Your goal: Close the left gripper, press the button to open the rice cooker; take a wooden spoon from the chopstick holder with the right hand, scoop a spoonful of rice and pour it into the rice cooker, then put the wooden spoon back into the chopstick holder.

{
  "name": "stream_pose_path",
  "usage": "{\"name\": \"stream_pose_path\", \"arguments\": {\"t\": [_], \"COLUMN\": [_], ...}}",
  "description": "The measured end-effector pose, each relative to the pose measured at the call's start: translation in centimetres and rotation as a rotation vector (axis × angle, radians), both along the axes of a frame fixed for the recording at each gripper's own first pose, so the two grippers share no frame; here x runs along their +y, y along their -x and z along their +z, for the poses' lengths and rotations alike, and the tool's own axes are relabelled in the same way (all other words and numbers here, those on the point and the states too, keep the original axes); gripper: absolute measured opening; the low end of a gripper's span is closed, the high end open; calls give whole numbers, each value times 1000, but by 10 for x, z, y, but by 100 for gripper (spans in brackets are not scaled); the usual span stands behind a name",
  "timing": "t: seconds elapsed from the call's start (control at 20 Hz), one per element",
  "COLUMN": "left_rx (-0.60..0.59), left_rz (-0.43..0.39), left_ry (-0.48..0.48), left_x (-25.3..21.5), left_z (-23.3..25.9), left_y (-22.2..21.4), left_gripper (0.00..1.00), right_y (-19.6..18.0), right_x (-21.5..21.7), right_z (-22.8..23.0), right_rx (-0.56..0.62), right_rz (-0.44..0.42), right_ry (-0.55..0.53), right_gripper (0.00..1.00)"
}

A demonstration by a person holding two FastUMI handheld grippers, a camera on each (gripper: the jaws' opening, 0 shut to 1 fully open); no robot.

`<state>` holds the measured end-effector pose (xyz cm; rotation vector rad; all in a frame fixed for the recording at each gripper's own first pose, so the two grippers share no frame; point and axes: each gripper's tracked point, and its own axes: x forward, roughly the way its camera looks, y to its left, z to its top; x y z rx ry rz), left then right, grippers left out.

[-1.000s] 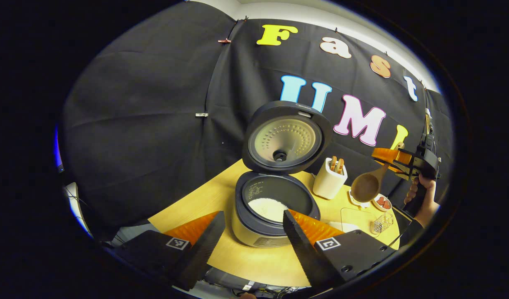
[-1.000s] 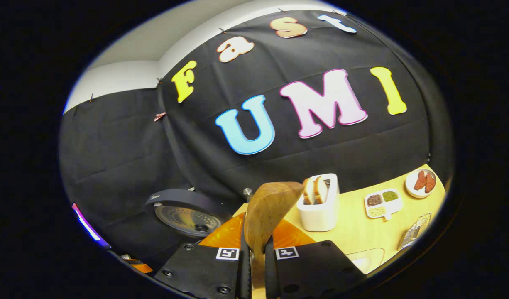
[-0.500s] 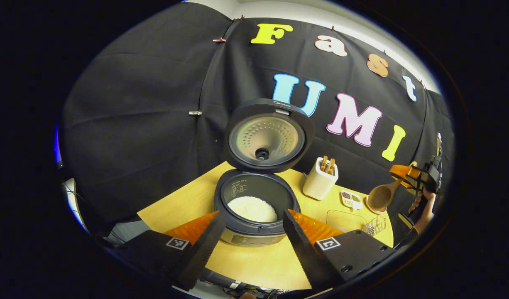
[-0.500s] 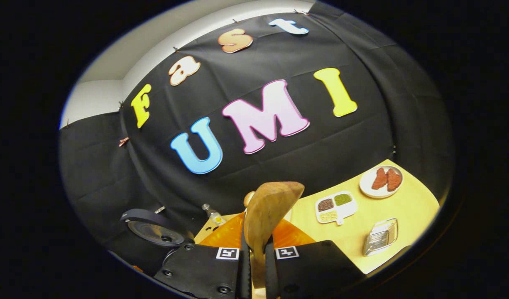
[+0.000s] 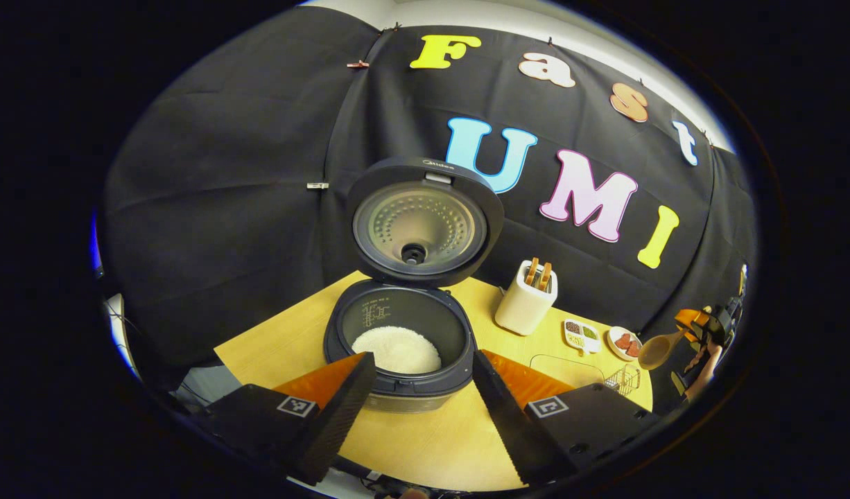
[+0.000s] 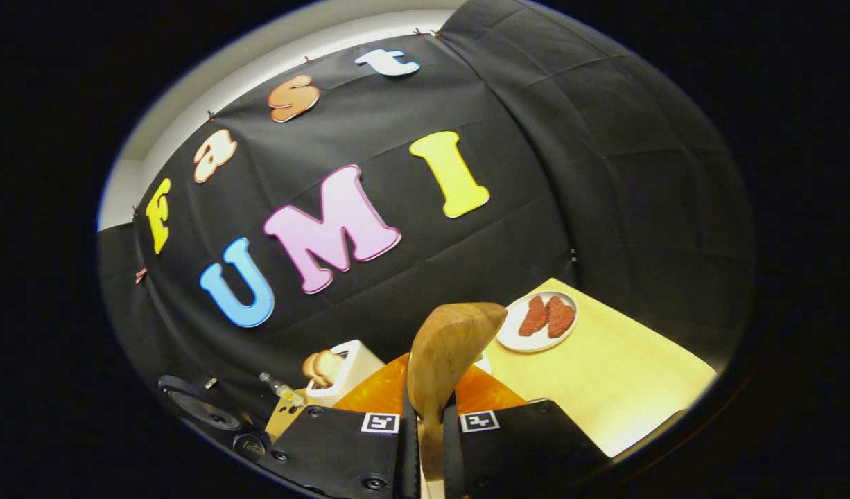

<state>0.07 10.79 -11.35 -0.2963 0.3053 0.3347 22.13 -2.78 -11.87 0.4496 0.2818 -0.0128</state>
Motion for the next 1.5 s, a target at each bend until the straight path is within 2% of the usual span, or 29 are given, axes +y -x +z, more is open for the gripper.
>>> {"name": "stream_pose_path", "arguments": {"t": [0.15,0.25,0.3,0.35,0.6,0.85,0.95,1.1,1.15,1.2,1.35,1.5], "left_rx": [13,21,20,13,-13,-81,-130,-221,-246,-273,-366,-448], "left_rz": [22,41,49,60,81,128,156,169,169,165,153,128], "left_ry": [8,51,61,50,-57,-111,-170,-322,-387,-441,-506,-488], "left_x": [-9,-17,-22,-26,-27,-10,5,24,29,34,41,48], "left_z": [-1,-2,-1,3,25,52,75,116,131,145,176,193], "left_y": [-8,-15,-17,-19,-28,-30,-29,-29,-29,-31,-40,-60], "left_gripper": [95,95,95,95,95,95,95,95,95,95,95,93], "right_y": [-14,-18,-22,-25,-30,-36,-32,-32,-31,-27,-13,13], "right_x": [-29,-43,-49,-55,-63,-62,-61,-54,-54,-53,-45,-47], "right_z": [-32,-49,-57,-65,-110,-142,-151,-149,-145,-141,-130,-112], "right_rx": [49,71,81,94,165,225,255,245,239,237,239,229], "right_rz": [-40,-55,-67,-77,-99,-109,-106,-97,-99,-102,-97,-88], "right_ry": [5,21,25,20,12,38,49,71,77,81,85,138], "right_gripper": [17,17,12,17,17,18,19,22,12,17,56,99]}}
